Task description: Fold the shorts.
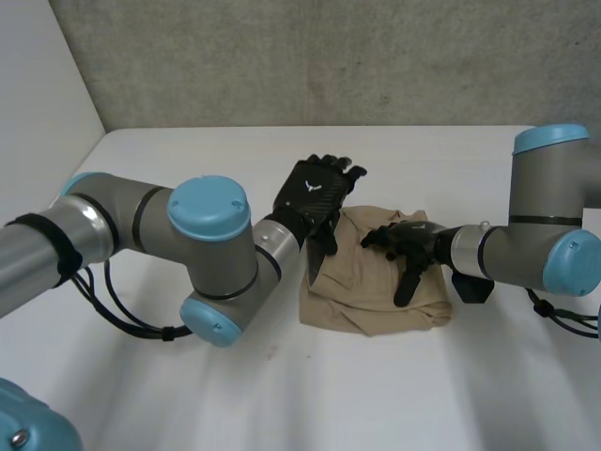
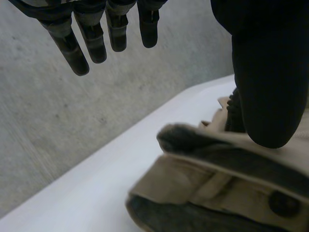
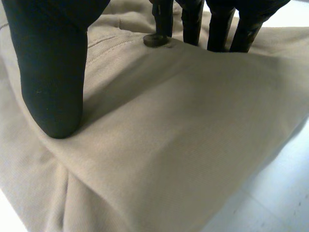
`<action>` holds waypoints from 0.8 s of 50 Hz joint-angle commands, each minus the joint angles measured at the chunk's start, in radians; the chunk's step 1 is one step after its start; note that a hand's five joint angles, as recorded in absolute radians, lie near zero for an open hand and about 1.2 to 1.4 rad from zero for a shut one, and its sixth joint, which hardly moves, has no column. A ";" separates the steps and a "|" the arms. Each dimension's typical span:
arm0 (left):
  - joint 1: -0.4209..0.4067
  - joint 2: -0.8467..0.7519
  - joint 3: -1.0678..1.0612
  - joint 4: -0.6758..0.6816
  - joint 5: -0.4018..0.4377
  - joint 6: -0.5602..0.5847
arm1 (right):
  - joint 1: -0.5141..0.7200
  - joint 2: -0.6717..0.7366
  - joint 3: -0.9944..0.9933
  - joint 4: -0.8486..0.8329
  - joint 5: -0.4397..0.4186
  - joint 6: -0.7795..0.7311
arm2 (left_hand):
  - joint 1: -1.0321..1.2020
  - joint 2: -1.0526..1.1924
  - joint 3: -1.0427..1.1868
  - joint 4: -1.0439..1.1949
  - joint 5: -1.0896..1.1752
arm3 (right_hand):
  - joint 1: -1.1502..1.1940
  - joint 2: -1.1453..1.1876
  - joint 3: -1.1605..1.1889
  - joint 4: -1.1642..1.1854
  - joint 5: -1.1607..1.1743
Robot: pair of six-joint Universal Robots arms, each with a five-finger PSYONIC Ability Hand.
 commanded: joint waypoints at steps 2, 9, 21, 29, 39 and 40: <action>-0.005 -0.070 0.055 -0.109 0.001 -0.001 | 0.000 -0.131 0.107 -0.012 -0.011 -0.031 | 0.027 0.029 0.019 0.026 0.011 | 0.021 -0.028 0.006 -0.017 -0.058; -0.019 -0.067 0.064 -0.141 -0.014 -0.002 | -0.013 -0.285 0.242 -0.184 0.078 0.069 | 0.036 0.038 0.028 0.035 0.020 | 0.021 -0.028 0.006 -0.017 -0.058; -0.065 0.049 0.075 -0.161 -0.068 0.001 | -0.026 -0.362 0.333 -0.279 0.215 0.104 | 0.044 0.046 0.037 0.044 0.028 | 0.021 -0.028 0.006 -0.017 -0.058; -0.074 -0.078 0.153 -0.225 -0.074 0.004 | -0.011 -0.319 0.343 -0.307 0.281 0.118 | 0.050 0.052 0.043 0.050 0.034 | 0.021 -0.028 0.006 -0.017 -0.058; -0.045 -0.175 0.219 -0.267 -0.129 0.024 | -0.011 -0.225 0.339 -0.348 0.290 0.097 | 0.053 0.055 0.046 0.053 0.037 | 0.021 -0.028 0.006 -0.017 -0.058; -0.037 -0.185 0.224 -0.279 -0.140 0.044 | -0.011 -0.215 0.337 -0.351 0.290 0.084 | 0.053 0.055 0.046 0.053 0.037 | 0.021 -0.028 0.006 -0.017 -0.058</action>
